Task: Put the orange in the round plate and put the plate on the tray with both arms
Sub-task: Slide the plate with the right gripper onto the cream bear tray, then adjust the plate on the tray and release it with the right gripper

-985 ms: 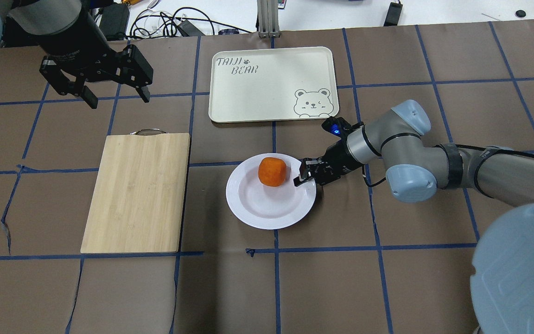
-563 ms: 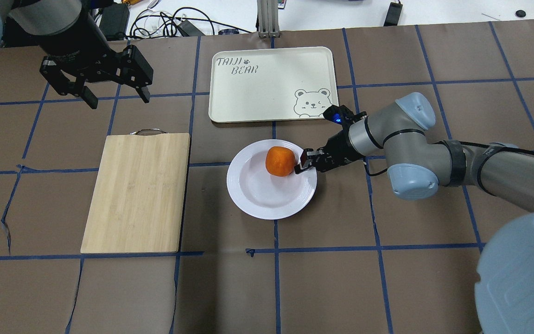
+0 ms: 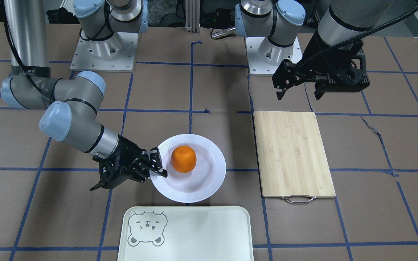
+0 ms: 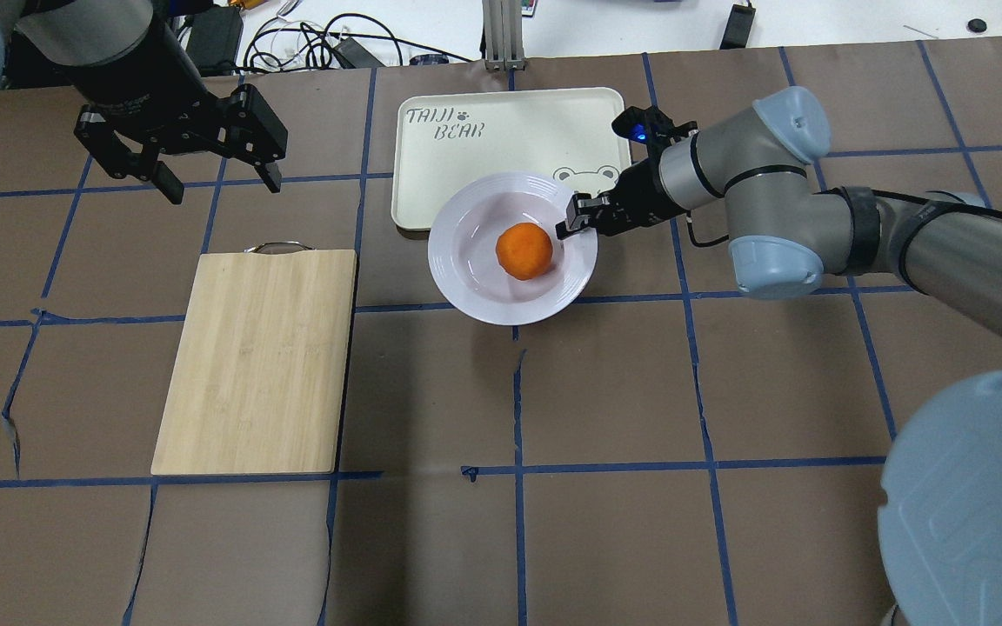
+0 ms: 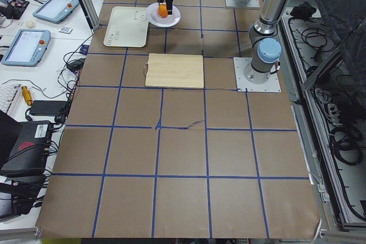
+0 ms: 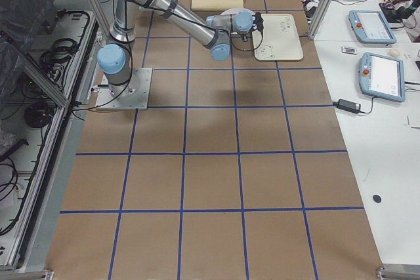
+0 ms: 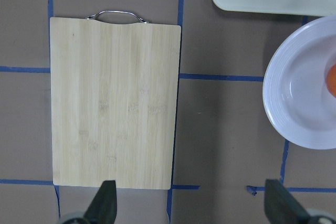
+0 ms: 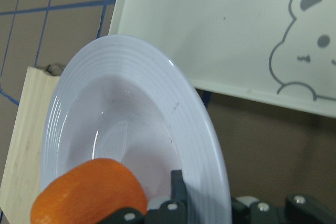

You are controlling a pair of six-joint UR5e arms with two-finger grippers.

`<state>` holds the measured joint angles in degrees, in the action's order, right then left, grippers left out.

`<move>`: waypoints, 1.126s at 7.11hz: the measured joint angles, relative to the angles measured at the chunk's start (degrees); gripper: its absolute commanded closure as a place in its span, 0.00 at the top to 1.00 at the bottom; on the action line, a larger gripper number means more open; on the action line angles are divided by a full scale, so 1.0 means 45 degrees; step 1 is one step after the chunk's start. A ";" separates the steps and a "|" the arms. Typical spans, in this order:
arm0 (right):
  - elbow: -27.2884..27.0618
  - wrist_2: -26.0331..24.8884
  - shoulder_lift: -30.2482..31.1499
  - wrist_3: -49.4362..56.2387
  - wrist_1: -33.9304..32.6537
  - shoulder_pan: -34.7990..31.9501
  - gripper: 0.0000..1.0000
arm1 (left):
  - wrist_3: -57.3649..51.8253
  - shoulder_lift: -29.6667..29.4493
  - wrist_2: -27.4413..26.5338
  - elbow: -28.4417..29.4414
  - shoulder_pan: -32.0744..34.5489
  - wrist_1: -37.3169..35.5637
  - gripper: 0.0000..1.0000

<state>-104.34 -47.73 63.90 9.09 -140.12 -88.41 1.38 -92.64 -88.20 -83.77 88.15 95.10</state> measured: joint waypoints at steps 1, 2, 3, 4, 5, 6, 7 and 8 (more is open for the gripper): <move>0.1035 0.0041 -0.0628 -0.0385 0.0147 -0.0001 0.00 | 0.0000 0.0000 0.0006 0.0000 0.0000 0.0000 1.00; 0.2209 0.0070 -0.1387 -0.0886 0.0363 -0.0001 0.00 | -0.0003 0.0000 0.0009 0.0001 0.0000 0.0001 1.00; 0.3295 0.0087 -0.2108 -0.1511 0.0570 -0.0001 0.00 | -0.0002 -0.0001 0.0010 0.0002 0.0000 0.0000 1.00; 0.4251 0.0133 -0.2779 -0.2049 0.0774 -0.0001 0.00 | -0.0004 0.0000 0.0007 0.0002 0.0000 0.0000 1.00; 0.5011 0.0268 -0.3389 -0.2408 0.0917 -0.0001 0.00 | -0.0003 0.0000 0.0002 0.0002 0.0000 0.0000 1.00; 0.5615 0.0424 -0.3976 -0.2612 0.0990 -0.0002 0.00 | -0.0004 0.0000 0.0006 0.0002 0.0000 0.0000 1.00; 0.6050 0.0458 -0.4478 -0.2709 0.1011 -0.0001 0.00 | -0.0003 0.0000 0.0006 0.0002 0.0000 0.0000 1.00; 0.6275 0.0404 -0.4807 -0.2740 0.1019 -0.0001 0.00 | -0.0008 0.0000 0.0002 0.0002 0.0000 0.0000 1.00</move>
<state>-76.11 -45.91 42.27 -3.23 -135.54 -88.42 1.34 -92.64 -88.20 -83.76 88.15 95.10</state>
